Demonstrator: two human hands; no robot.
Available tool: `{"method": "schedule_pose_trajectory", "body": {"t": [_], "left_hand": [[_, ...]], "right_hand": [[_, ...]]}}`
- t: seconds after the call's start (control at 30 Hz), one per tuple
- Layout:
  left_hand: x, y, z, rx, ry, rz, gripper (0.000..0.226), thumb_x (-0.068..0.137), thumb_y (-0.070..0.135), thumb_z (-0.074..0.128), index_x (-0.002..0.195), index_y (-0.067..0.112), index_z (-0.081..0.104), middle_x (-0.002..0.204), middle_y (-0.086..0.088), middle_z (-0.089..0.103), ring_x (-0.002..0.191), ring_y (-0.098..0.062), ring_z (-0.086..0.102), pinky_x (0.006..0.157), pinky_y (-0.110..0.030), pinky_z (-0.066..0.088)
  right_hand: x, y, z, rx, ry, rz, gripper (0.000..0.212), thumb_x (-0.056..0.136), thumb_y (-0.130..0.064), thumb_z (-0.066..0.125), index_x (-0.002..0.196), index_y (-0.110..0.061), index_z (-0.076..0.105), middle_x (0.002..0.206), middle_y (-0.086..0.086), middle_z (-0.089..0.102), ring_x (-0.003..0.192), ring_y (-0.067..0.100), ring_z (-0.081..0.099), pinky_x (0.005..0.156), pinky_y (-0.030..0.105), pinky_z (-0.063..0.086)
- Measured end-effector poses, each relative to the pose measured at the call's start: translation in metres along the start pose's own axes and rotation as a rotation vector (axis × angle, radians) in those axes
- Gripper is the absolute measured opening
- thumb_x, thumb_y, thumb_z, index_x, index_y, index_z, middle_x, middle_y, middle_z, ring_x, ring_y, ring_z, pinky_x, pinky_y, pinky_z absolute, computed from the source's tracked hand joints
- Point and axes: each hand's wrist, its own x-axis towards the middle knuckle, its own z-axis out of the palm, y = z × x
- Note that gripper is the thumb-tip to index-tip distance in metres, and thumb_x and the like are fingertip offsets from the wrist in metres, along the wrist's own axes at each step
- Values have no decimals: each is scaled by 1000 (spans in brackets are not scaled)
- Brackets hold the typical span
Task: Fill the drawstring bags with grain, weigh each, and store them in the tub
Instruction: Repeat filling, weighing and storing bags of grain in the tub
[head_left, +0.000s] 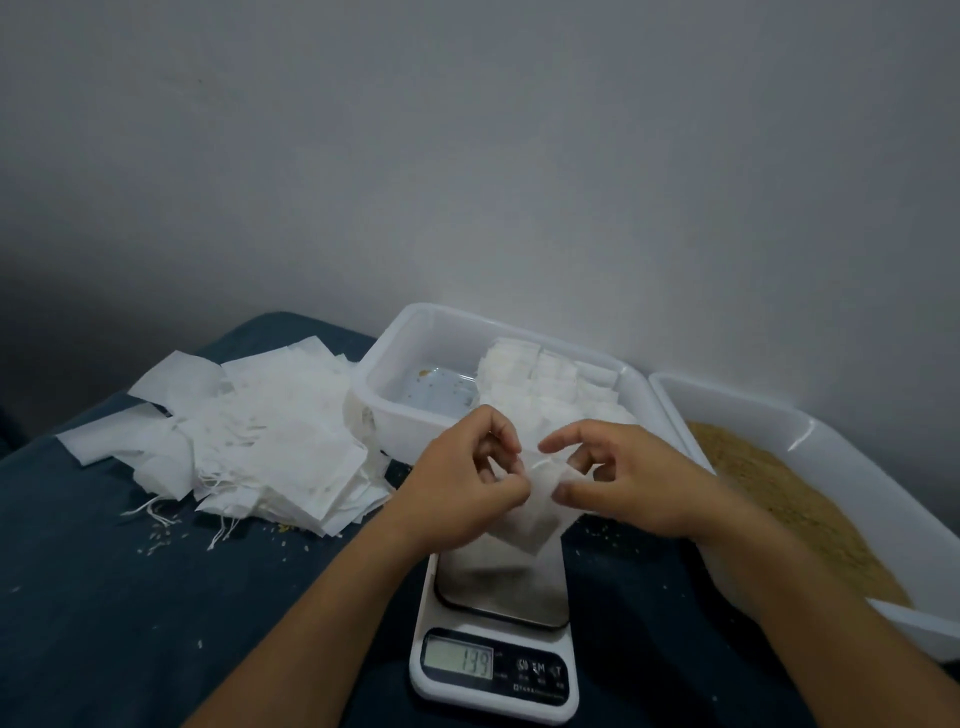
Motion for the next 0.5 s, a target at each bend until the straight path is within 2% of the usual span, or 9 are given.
{"method": "schedule_pose_trajectory", "body": {"t": [0.07, 0.13, 0.2, 0.27, 0.33, 0.4, 0.5], "left_hand": [[2, 0, 0, -19, 80, 19, 27, 80, 21, 72, 91, 39, 56, 89, 9, 72, 61, -6, 52, 63, -20, 50], [3, 0, 3, -32, 205, 26, 18, 83, 32, 72, 92, 38, 57, 89, 14, 69, 63, -4, 52, 64, -17, 49], [3, 1, 6, -71, 356, 2, 12, 86, 44, 69, 89, 38, 58, 87, 18, 67, 67, -1, 54, 66, -15, 48], [3, 0, 8, -100, 449, -52, 14, 87, 48, 67, 85, 36, 59, 83, 20, 65, 69, 0, 55, 67, -16, 46], [3, -3, 13, -85, 453, -107, 17, 90, 44, 69, 83, 33, 59, 78, 23, 62, 66, 2, 53, 65, -15, 45], [3, -8, 17, -48, 439, -139, 18, 93, 39, 71, 83, 31, 58, 74, 25, 60, 64, 3, 53, 62, -12, 45], [4, -15, 21, -47, 449, -182, 17, 91, 34, 71, 83, 29, 58, 71, 25, 60, 61, 4, 53, 58, -10, 44]], "right_hand": [[-1, -12, -13, -32, -8, -43, 10, 90, -30, 81, 98, -36, 77, 82, -15, 71, 66, 7, 57, 66, 27, 49], [2, -27, -31, -84, 44, -65, 4, 91, -30, 79, 89, -33, 78, 78, -15, 71, 65, 10, 56, 67, 31, 49], [14, -40, -52, -126, 148, -83, 5, 93, -31, 76, 88, -31, 77, 76, -19, 70, 59, 0, 54, 62, 23, 45], [36, -53, -70, -156, 251, -87, 7, 96, -34, 73, 91, -30, 75, 78, -18, 71, 55, -2, 56, 59, 18, 45], [67, -59, -80, -148, 316, -80, 8, 99, -31, 71, 92, -27, 73, 76, -12, 71, 51, 2, 58, 56, 22, 48], [101, -61, -82, -143, 322, -54, 7, 100, -27, 69, 93, -25, 70, 65, -8, 70, 48, 7, 61, 52, 24, 47], [152, -58, -69, -129, 296, -25, 8, 101, -23, 66, 95, -23, 70, 69, -5, 74, 59, 6, 72, 51, 20, 51]]}}
